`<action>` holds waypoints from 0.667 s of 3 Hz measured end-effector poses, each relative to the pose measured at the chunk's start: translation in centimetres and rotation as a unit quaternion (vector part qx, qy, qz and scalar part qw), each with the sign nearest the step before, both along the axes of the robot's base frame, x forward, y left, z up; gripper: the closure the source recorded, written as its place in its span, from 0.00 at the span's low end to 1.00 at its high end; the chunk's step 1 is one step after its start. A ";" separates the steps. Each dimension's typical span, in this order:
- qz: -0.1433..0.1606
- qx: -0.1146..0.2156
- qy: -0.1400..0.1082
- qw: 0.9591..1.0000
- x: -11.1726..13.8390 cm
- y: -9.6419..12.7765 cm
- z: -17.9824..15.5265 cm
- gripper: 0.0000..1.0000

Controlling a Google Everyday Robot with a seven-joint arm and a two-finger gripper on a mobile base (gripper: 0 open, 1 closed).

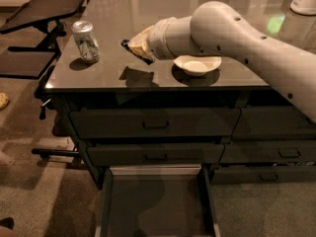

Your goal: Pick rxbar blueberry from bottom drawer and place on counter

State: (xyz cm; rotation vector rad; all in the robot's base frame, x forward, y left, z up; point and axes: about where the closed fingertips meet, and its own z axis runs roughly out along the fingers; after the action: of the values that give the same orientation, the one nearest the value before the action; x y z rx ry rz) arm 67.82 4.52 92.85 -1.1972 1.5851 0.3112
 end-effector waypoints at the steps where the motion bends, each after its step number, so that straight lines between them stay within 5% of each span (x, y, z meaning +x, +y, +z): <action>1: -0.022 -0.004 0.017 1.000 1.2 -0.6 -1.8 1.00; 2: -0.027 -0.007 0.024 0.999 1.7 -0.8 -3.0 0.82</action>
Offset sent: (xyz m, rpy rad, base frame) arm 0.0238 -0.0140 -0.0448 -0.0236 0.0631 -0.0704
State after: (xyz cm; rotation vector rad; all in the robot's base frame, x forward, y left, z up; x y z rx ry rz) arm 69.50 3.74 89.83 -1.1640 1.6615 0.2962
